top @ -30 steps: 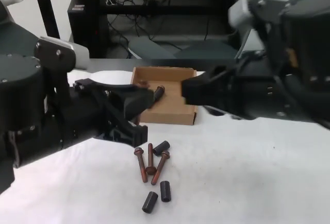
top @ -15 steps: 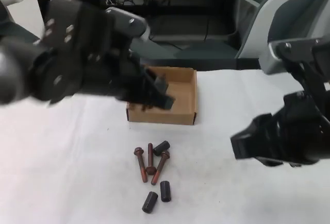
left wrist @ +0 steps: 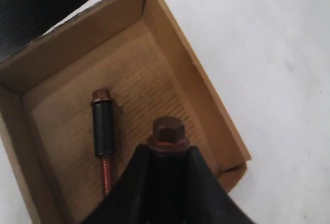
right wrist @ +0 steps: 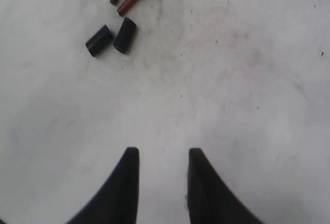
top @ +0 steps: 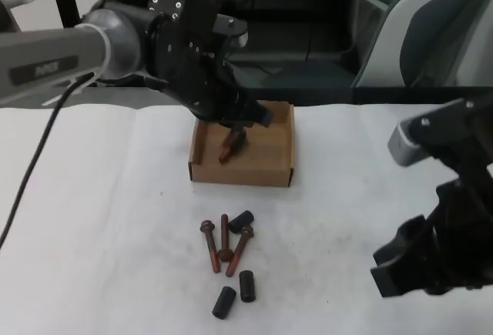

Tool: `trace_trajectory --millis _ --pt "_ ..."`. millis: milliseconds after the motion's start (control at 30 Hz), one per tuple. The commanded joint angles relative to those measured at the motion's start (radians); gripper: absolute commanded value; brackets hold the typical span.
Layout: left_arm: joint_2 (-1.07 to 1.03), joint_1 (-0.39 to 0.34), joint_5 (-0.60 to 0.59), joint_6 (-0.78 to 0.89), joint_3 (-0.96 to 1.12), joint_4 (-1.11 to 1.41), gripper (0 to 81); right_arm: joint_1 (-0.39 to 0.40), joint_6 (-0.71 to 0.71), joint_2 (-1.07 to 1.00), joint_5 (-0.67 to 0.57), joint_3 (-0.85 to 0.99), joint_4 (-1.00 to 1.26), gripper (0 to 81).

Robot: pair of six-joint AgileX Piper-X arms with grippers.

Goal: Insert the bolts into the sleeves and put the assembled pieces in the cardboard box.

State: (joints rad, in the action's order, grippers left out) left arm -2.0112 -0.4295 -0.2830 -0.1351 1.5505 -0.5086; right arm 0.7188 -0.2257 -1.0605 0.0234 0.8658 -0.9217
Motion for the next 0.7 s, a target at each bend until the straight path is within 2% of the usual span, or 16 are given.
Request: trace_trajectory --millis 0,367,667 --pt "-0.039 0.013 0.013 0.001 0.051 -0.012 1.7 -0.004 0.009 0.008 -0.004 -0.021 -0.003 33.6" --pt "-0.168 0.035 0.007 0.001 0.112 0.002 1.7 -0.004 0.009 0.008 -0.005 -0.025 0.014 33.6" --pt "-0.194 0.035 0.006 0.025 0.112 0.050 1.7 -0.004 0.009 0.008 -0.015 -0.025 0.027 33.6"
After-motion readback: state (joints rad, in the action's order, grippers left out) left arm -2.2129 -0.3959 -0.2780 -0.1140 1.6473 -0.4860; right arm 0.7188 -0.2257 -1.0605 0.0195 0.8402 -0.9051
